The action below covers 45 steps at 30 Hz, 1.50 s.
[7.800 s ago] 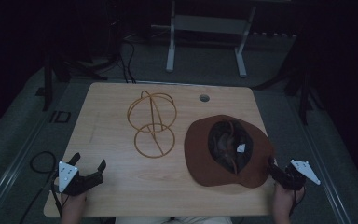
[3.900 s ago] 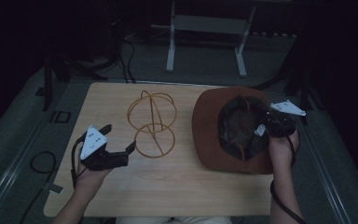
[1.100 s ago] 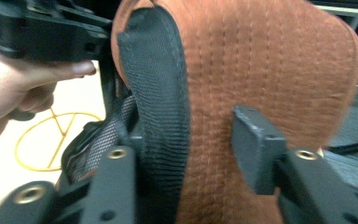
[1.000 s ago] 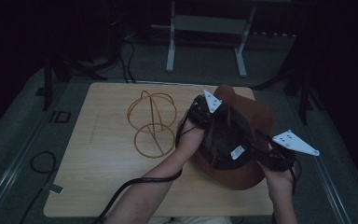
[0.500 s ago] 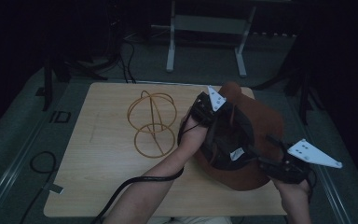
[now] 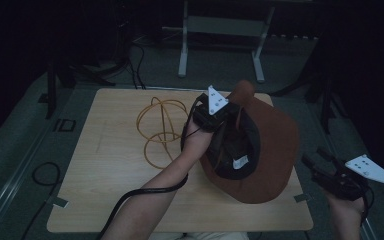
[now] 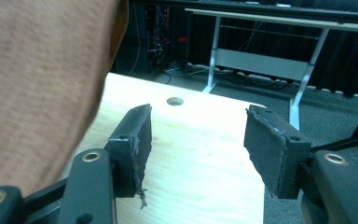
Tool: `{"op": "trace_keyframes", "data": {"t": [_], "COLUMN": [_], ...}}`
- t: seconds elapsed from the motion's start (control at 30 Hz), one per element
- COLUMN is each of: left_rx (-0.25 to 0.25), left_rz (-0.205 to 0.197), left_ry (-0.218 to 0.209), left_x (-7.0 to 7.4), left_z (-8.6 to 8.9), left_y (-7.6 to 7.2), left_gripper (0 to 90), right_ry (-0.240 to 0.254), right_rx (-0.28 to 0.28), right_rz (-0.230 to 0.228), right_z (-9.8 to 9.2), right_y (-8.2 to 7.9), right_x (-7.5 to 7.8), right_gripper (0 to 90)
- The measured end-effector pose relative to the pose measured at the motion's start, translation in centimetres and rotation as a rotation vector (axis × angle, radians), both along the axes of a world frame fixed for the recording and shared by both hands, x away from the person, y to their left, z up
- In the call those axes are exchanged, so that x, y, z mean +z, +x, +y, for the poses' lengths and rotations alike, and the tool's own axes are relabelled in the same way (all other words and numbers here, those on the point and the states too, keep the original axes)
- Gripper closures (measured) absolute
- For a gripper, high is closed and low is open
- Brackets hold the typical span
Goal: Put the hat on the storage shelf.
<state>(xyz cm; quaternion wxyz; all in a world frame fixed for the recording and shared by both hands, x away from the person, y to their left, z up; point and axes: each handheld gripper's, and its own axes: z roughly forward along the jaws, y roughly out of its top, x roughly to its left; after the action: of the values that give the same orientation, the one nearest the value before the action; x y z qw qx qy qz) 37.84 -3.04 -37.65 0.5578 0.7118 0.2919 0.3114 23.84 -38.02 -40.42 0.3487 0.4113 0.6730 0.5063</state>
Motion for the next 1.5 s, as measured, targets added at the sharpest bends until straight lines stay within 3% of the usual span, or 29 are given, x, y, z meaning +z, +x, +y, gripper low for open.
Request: {"op": "trace_keyframes", "data": {"t": [0.1, 0.17, 0.2, 0.37, 0.57, 0.7, 0.8, 0.87, 0.97, 1.07, 1.17, 1.23, 1.33, 1.4, 1.5], "left_rx": [-0.047, -0.118, -0.127, -0.214, -0.22, -0.201, -0.204, -0.212, -0.24, -0.221, -0.246, -0.251, -0.258, -0.261, -0.28], "left_rz": [-0.039, -0.078, -0.104, -0.139, -0.17, -0.166, -0.165, -0.156, -0.139, -0.156, -0.133, -0.12, -0.128, -0.136, -0.132], "left_ry": [-0.031, -0.062, -0.059, -0.078, -0.096, -0.104, -0.114, -0.141, -0.202, -0.185, -0.221, -0.241, -0.217, -0.186, -0.175], "left_x": [0.0, 0.0, 0.1, 0.5, 0.6, 0.4, 0.3, 0.3, 0.3, 0.3, 0.1, -0.1, -0.5, -0.7, -1.1], "left_z": [0.4, 0.7, 0.7, 0.5, 0.7, 0.9, 0.8, 0.8, 1.0, 0.6, 0.5, 0.5, -0.1, -0.8, -1.6], "left_y": [-0.1, -0.3, -0.6, -1.2, -1.3, -1.2, -1.3, -1.5, -1.4, -1.8, -1.6, -1.5, -1.7, -2.1, -2.4], "left_gripper": [87.2, 87.2, 87.2, 87.2, 87.2, 87.2, 87.2, 87.2, 87.2, 87.1, 87.1, 87.1, 87.1, 87.1, 87.1], "right_ry": [0.0, 0.013, 0.012, 0.029, 0.022, 0.008, 0.018, 0.016, 0.02, 0.05, 0.026, 0.011, 0.041, 0.055, 0.04], "right_rx": [0.027, 0.062, 0.083, 0.155, 0.313, 0.454, 0.51, 0.529, 0.555, 0.569, 0.595, 0.584, 0.551, 0.57, 0.569], "right_rz": [0.023, 0.031, 0.035, 0.042, 0.016, -0.018, -0.021, -0.028, -0.045, -0.061, -0.058, -0.064, -0.072, -0.067, -0.087], "right_z": [0.1, 0.4, 0.6, 1.6, 4.1, 5.8, 6.8, 7.7, 8.7, 9.6, 10.6, 11.1, 11.7, 12.0, 12.7], "right_y": [0.0, 0.0, 0.0, 0.3, -0.5, -0.8, -0.4, 0.0, 0.5, 1.1, 1.5, 1.7, 2.2, 2.5, 2.8], "right_x": [-0.6, -0.9, -1.0, -1.5, -1.1, -1.0, -1.2, -1.5, -1.8, -2.0, -2.1, -2.1, -2.0, -1.9, -1.8], "right_gripper": [41.1, 41.0, 40.7, 40.7, 39.6, 38.6, 35.1, 29.4, 28.4, 28.3, 33.3, 32.8, 33.8, 37.1, 39.0]}}
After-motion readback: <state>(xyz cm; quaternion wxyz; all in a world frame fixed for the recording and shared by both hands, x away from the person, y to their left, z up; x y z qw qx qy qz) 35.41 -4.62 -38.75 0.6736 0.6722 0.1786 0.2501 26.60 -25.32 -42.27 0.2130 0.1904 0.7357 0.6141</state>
